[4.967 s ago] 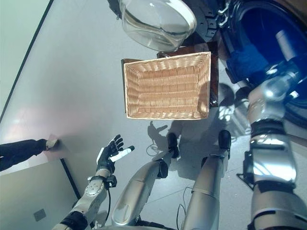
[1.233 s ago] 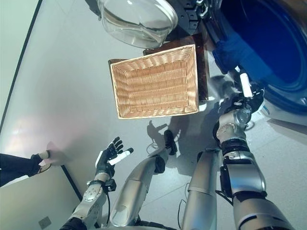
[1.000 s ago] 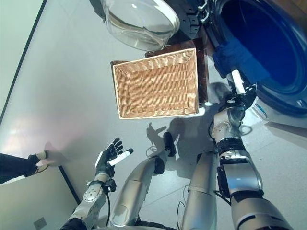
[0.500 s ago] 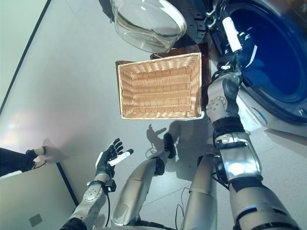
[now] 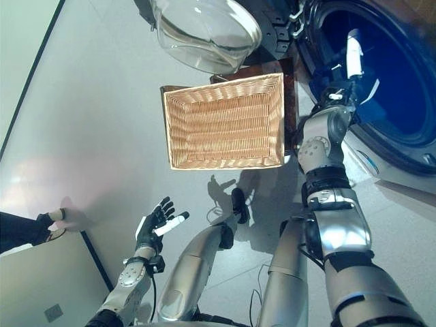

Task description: Pick up the clothes and place them into the washing machine

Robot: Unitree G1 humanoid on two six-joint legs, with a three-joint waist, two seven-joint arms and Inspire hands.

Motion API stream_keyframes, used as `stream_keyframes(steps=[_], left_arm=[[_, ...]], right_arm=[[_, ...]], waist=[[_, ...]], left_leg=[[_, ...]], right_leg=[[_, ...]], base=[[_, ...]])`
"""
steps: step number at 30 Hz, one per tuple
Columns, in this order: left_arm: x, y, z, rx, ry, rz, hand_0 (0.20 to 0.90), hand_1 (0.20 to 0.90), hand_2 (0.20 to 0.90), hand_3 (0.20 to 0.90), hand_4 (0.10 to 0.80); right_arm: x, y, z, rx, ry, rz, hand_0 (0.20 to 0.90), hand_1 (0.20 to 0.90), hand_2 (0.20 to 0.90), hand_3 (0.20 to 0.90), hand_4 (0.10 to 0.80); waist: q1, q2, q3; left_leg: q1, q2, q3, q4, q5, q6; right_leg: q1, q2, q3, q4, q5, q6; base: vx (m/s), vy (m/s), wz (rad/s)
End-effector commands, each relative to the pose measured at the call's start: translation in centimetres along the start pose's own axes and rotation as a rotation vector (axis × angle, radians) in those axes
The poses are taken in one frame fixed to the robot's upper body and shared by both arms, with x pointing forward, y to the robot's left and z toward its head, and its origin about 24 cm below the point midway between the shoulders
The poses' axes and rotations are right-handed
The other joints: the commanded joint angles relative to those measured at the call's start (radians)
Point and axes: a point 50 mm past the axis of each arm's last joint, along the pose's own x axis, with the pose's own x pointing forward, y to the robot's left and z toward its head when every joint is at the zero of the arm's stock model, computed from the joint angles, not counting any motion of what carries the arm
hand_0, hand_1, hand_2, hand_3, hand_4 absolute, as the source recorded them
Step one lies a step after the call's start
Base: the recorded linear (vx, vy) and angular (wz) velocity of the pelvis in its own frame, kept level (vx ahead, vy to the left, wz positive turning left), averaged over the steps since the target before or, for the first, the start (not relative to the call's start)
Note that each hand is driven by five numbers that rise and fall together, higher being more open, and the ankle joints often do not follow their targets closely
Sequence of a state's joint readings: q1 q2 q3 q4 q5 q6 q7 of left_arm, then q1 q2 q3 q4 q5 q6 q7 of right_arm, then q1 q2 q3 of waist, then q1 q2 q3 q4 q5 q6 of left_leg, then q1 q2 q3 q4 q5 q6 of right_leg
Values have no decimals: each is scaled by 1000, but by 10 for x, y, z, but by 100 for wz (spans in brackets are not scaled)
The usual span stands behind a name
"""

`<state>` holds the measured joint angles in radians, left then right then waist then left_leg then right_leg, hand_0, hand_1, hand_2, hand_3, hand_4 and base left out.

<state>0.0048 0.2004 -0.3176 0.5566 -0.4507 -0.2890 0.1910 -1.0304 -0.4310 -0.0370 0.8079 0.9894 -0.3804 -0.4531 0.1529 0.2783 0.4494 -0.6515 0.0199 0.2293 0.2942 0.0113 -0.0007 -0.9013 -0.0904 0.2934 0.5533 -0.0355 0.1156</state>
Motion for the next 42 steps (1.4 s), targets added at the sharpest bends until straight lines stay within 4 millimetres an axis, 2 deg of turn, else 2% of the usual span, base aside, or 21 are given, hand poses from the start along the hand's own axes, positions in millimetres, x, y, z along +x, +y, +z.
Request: stream_keyframes(steps=[1,2,4,5,7,9,10,11,13,15,16,20,24,33,37,42], left_arm=[[-5,36,9,15,-50,100,900,900,900,900,800],[-4,36,10,18,-52,99,900,900,900,900,800],[-4,35,11,20,-57,94,900,900,900,900,800],[-4,34,11,20,-57,87,900,900,900,900,800],[-4,34,10,19,-53,87,900,900,900,900,800],[-4,33,10,16,-52,89,900,900,900,900,800],[-3,33,10,14,-49,92,900,900,900,900,800],[-3,33,10,15,-48,93,900,900,900,900,800],[-3,33,9,13,-46,97,900,900,900,900,800],[-2,34,8,9,-41,108,900,900,900,900,800],[-2,34,8,9,-41,108,900,900,900,900,800],[-2,33,6,8,-31,115,900,900,900,900,800],[-1,32,7,9,-37,114,900,900,900,900,800],[-3,32,7,18,-41,109,900,900,900,900,800],[-2,31,10,16,-58,99,900,900,900,900,800],[-3,30,12,8,-68,86,900,900,900,900,800]], right_arm=[[-2,36,35,1,-170,173,200,200,200,200,300],[-2,35,34,-40,-168,185,900,900,900,900,800],[-1,32,32,-91,-165,191,900,900,900,900,800],[-5,21,19,-106,-117,202,900,900,900,900,800],[-7,16,14,-106,-100,196,900,900,900,900,800],[-12,7,1,-101,-59,181,900,900,900,900,800],[-19,-2,-13,-103,-14,177,900,900,900,900,800],[-19,-2,-13,-103,-14,177,900,900,900,900,800],[-27,-10,-28,-124,38,178,900,900,900,900,800],[-40,-14,-48,-117,104,196,900,900,900,900,800],[-40,-14,-48,-117,105,196,900,900,900,900,800],[-59,-15,-73,-94,201,227,900,900,900,900,800],[-70,-17,-87,-79,253,230,900,900,900,900,800],[-78,-21,-99,-63,303,213,900,900,900,900,800],[-70,-24,-95,-14,290,160,900,900,900,900,800],[-53,-21,-79,54,230,109,900,900,900,900,800]], waist=[[12,32,-24],[12,30,-23],[11,29,-21],[5,26,-15],[3,25,-14],[0,23,-11],[-3,21,-9],[-3,21,-10],[-5,21,-8],[-6,21,-12],[-6,20,-12],[-5,21,-17],[-2,21,-21],[6,28,-15],[11,35,-13],[19,51,-7]], left_leg=[[-49,28,-9,11,11,-50],[-47,28,-9,9,12,-50],[-47,29,-8,8,13,-51],[-49,32,-8,10,13,-50],[-50,33,-7,12,13,-50],[-52,34,-7,15,12,-49],[-54,35,-7,19,11,-49],[-55,35,-7,19,11,-49],[-55,36,-6,21,11,-48],[-56,37,-5,23,10,-48],[-56,37,-5,23,10,-48],[-55,37,-2,23,8,-47],[-53,35,-2,25,7,-46],[-55,29,-6,23,13,-45],[-59,26,-9,20,16,-45],[-70,25,-6,22,18,-44]], right_leg=[[61,25,-13,28,-67,-63],[61,26,-13,27,-66,-63],[61,27,-14,26,-65,-62],[59,29,-14,26,-64,-64],[58,30,-14,29,-64,-64],[54,32,-14,31,-64,-65],[53,33,-13,32,-63,-67],[53,33,-13,32,-63,-67],[52,34,-14,35,-61,-68],[51,34,-16,35,-59,-68],[51,34,-16,35,-59,-68],[52,37,-13,37,-57,-69],[52,36,-14,39,-57,-69],[55,32,-17,38,-55,-68],[52,29,-16,35,-55,-67],[41,25,-12,38,-57,-67]], base=[[0,0,0],[0,0,0],[0,0,0],[0,0,0],[0,0,0],[-3,-10,-2],[0,0,0],[0,0,0],[0,0,0],[0,0,0],[0,0,0],[0,0,0],[0,0,0],[0,0,0],[0,0,0],[0,0,0]])
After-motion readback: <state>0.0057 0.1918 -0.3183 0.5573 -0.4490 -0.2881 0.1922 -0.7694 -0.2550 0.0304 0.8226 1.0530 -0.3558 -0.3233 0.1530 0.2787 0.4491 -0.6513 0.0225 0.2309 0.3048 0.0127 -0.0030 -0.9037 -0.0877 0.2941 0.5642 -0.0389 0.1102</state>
